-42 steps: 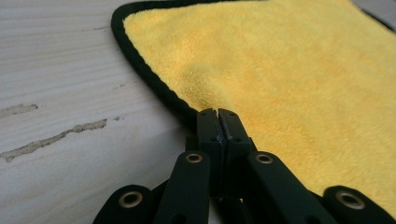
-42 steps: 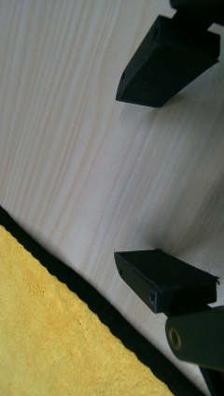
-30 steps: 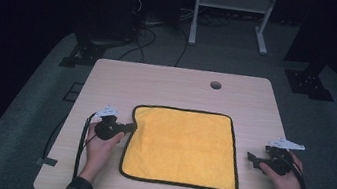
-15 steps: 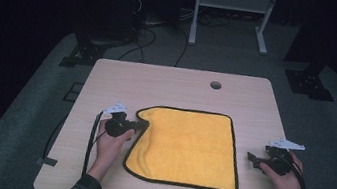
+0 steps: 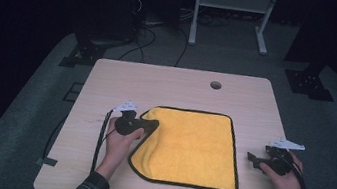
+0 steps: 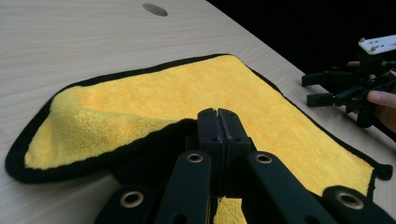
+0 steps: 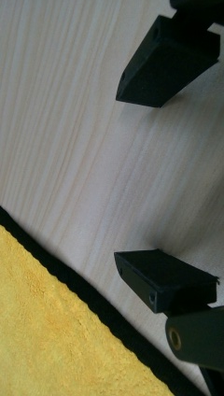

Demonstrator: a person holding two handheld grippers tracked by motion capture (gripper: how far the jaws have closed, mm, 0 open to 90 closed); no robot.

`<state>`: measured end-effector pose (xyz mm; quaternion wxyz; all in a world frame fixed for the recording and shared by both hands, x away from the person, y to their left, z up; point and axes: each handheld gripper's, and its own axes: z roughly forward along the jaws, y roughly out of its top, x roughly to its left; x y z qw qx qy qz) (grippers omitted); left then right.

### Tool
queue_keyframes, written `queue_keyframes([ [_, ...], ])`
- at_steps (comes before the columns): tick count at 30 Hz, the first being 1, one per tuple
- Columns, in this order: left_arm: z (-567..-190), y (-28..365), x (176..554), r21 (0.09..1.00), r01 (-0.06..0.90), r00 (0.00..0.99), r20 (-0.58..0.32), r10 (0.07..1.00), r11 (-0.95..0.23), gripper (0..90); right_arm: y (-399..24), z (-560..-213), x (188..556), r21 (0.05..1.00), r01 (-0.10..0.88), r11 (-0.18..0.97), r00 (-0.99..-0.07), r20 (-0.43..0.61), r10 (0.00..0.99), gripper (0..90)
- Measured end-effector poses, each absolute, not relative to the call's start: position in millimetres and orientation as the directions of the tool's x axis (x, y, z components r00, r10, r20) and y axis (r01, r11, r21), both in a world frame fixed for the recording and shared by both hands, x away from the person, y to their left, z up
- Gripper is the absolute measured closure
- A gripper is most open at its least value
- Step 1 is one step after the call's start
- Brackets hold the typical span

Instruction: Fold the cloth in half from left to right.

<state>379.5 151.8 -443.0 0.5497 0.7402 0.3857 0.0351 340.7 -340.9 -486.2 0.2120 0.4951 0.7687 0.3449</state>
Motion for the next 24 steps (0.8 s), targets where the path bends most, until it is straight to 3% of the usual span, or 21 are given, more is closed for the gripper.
queue_keyframes([
  [24,-441.8,85.9,394.5,0.836,0.528,0.768,-0.396,0.503,-0.149,89.2,-340.9,-486.3,340.7,0.740,0.615,0.272,-0.420,0.015,0.907,17.8],
])
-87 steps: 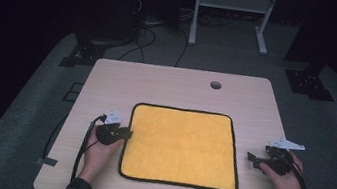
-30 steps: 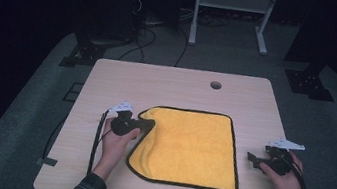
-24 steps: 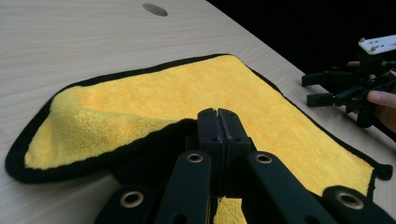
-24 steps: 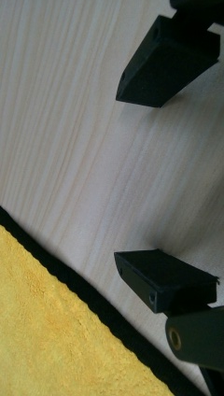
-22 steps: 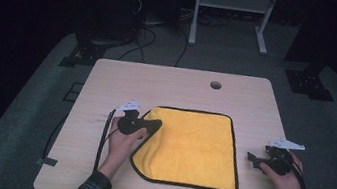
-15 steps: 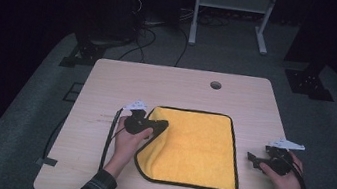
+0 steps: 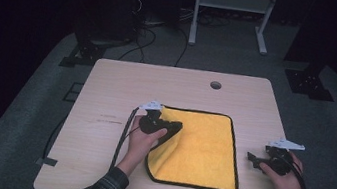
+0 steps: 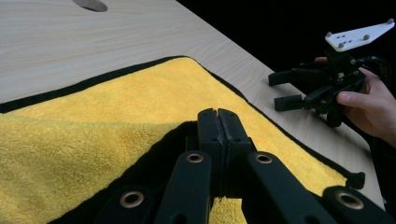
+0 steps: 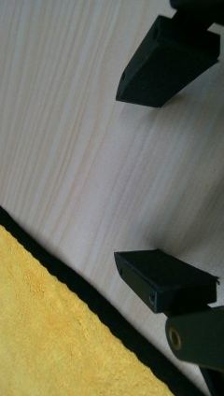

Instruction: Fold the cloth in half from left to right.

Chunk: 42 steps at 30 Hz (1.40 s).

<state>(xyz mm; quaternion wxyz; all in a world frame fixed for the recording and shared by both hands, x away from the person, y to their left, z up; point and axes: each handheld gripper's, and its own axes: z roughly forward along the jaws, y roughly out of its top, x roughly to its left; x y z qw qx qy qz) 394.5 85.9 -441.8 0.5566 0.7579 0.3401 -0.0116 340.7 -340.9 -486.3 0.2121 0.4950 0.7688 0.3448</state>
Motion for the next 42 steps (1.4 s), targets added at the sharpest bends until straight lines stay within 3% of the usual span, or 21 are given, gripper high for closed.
queue_keyframes([
  [42,-454.6,-26.5,416.5,0.822,0.541,0.815,-0.461,0.351,-0.177,89.2,-340.9,-486.2,340.7,0.740,0.615,0.272,-0.420,0.016,0.907,17.6],
])
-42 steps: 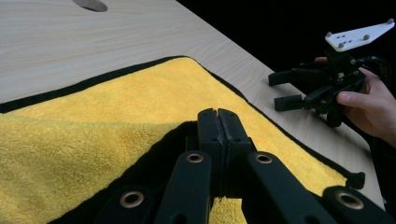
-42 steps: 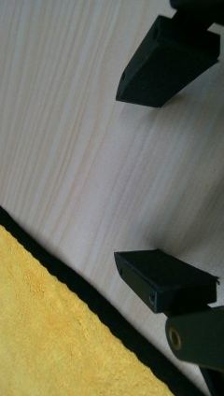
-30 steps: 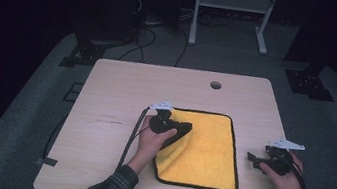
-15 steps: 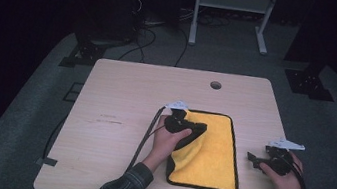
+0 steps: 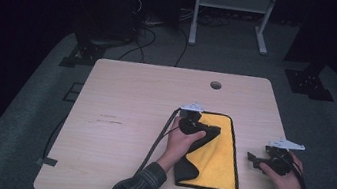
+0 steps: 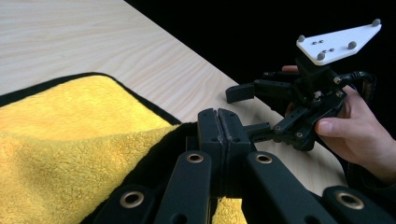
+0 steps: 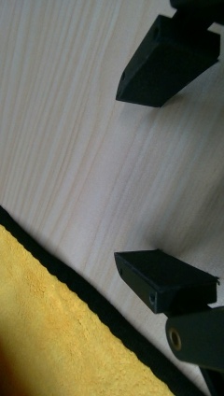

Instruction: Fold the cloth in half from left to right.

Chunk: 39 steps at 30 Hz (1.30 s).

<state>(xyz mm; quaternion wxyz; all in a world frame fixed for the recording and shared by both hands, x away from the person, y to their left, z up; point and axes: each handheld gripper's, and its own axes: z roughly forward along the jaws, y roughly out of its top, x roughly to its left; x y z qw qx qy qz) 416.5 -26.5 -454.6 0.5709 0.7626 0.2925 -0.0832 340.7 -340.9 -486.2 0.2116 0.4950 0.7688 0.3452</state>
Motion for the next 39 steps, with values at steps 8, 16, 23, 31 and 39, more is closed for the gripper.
queue_keyframes([
  [8,-455.4,-45.6,422.2,0.819,0.540,0.820,-0.461,0.338,-0.193,89.2,-341.0,-486.3,340.7,0.740,0.615,0.273,-0.421,0.015,0.907,17.6],
  [16,-459.8,-62.8,425.1,0.809,0.546,0.822,-0.468,0.326,-0.217,89.2,-340.9,-486.2,340.7,0.740,0.615,0.271,-0.420,0.017,0.907,17.5],
  [23,-467.2,-77.8,427.7,0.785,0.560,0.818,-0.472,0.329,-0.264,89.2,-340.9,-486.3,340.7,0.740,0.615,0.272,-0.421,0.017,0.907,17.5],
  [31,-478.0,-94.0,430.9,0.750,0.570,0.813,-0.453,0.366,-0.336,89.2,-340.9,-486.3,340.7,0.740,0.615,0.272,-0.421,0.017,0.907,17.4],
  [39,-475.7,-101.3,428.9,0.749,0.556,0.822,-0.429,0.375,-0.361,82.9,-340.8,-486.3,340.7,0.740,0.614,0.276,-0.425,0.015,0.905,17.3],
])
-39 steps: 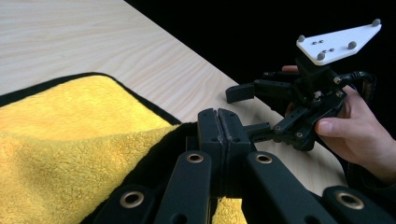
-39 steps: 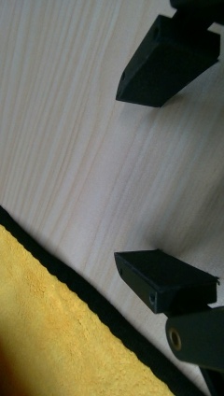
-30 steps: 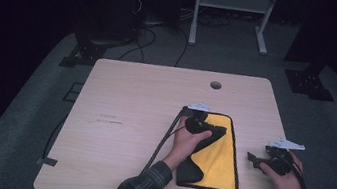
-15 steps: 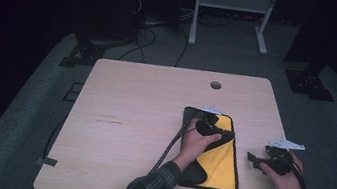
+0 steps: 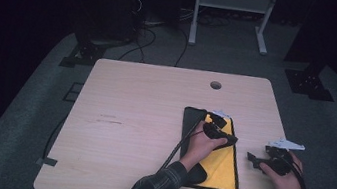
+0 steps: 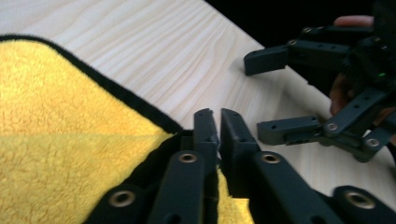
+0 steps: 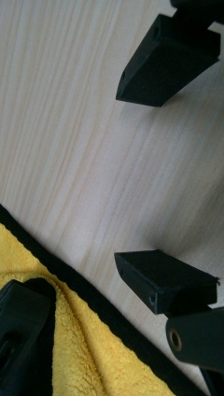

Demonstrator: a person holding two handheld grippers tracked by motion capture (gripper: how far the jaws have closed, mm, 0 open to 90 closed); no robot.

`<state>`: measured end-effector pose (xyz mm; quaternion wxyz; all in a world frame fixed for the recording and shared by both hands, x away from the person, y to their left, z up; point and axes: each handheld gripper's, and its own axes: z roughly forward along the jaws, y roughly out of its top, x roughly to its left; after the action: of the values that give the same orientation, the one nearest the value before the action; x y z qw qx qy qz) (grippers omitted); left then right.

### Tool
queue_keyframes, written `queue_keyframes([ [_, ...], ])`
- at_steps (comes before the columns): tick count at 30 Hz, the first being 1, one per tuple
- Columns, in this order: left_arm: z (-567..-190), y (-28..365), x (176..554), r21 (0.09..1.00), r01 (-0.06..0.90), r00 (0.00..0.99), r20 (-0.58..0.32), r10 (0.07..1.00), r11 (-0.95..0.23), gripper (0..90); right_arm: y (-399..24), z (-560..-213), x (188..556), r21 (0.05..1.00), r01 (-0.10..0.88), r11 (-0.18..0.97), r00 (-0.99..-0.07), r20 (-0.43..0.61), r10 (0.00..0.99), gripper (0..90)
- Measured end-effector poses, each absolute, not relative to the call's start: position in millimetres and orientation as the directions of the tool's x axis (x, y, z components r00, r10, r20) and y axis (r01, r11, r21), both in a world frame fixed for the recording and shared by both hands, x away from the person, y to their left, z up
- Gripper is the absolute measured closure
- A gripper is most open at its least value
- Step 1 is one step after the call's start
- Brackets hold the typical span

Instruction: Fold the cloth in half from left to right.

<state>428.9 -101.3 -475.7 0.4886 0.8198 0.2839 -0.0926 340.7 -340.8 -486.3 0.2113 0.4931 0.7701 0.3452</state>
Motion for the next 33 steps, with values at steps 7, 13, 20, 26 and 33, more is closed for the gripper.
queue_keyframes([
  [7,-455.1,-73.6,423.4,0.783,0.512,0.843,-0.379,0.383,-0.352,69.8,-340.8,-486.3,340.7,0.740,0.613,0.277,-0.426,0.015,0.905,17.3],
  [13,-444.8,-32.2,414.7,0.799,0.485,0.831,-0.295,0.471,-0.355,56.3,-340.8,-486.4,340.6,0.741,0.612,0.277,-0.426,0.013,0.905,17.4],
  [20,-448.5,10.8,403.0,0.796,0.486,0.791,-0.226,0.569,-0.361,48.8,-340.8,-486.4,340.5,0.741,0.612,0.278,-0.426,0.013,0.905,17.4],
  [26,-456.4,32.4,398.3,0.776,0.506,0.751,-0.183,0.635,-0.375,45.4,-340.6,-486.3,340.1,0.740,0.614,0.276,-0.424,0.014,0.906,17.4],
  [33,-469.5,44.0,398.4,0.747,0.534,0.730,-0.172,0.661,-0.396,47.0,-340.6,-486.3,340.0,0.740,0.614,0.276,-0.424,0.014,0.906,17.4],
])
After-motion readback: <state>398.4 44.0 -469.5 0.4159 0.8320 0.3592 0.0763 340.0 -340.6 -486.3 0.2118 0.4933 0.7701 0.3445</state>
